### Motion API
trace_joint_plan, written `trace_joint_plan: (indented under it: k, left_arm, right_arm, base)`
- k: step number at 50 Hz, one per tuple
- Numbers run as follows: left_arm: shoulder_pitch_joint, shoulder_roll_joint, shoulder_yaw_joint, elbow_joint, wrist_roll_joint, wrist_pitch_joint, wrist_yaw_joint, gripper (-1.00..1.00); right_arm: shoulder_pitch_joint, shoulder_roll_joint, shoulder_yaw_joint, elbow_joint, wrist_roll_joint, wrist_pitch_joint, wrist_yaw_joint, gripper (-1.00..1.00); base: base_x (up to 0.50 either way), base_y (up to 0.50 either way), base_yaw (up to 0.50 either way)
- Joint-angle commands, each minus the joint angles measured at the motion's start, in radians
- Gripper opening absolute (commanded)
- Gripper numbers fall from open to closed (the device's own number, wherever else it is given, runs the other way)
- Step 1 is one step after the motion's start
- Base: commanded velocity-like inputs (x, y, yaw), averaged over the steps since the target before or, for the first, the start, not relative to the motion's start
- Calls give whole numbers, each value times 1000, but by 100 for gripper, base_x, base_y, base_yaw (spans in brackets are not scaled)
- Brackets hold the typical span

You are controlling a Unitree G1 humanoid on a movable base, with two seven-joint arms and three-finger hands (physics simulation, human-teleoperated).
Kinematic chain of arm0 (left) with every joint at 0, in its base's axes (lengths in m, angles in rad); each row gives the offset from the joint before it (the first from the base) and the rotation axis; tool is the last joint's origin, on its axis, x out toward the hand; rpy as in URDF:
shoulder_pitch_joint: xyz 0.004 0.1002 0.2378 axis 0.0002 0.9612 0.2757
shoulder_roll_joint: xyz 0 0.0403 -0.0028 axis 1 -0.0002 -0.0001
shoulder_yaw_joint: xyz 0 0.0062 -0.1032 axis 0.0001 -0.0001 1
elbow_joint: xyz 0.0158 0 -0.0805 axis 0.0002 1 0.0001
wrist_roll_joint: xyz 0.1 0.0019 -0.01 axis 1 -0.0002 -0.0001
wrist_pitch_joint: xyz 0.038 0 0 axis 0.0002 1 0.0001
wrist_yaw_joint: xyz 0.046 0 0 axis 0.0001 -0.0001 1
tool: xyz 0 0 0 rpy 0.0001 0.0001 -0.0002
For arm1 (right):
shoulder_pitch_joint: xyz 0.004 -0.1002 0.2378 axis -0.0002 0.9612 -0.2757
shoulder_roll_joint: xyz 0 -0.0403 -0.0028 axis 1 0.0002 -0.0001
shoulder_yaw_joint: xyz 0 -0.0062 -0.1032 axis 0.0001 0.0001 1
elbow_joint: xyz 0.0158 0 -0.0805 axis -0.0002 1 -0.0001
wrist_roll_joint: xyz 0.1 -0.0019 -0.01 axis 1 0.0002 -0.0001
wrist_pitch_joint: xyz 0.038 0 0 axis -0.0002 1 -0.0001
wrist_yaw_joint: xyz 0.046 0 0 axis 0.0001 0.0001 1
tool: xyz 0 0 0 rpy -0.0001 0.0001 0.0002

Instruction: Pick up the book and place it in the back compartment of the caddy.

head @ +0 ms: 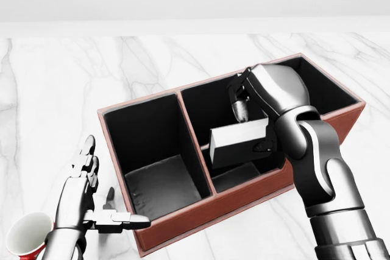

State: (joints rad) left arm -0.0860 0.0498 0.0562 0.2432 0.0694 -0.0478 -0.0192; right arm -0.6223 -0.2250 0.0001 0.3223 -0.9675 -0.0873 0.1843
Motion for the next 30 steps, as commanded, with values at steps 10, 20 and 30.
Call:
trace_joint_plan:
  k: [10,20,30]
  left_arm:
    - [2,0,0,-5,1,4,0,100]
    - [2,-1,-2,1,4,-2,1,100]
    - [-2,0,-1,8,4,-5,1,100]
  right_arm:
    - [-62,7,-2,46,5,0,-22,-100]
    - [-74,3,0,81,-3,0,-39,-100]
    - [-83,-4,4,134,-25,0,-74,-100]
  base:
    - [0,0,0]
    - [0,0,0]
    - [0,0,0]
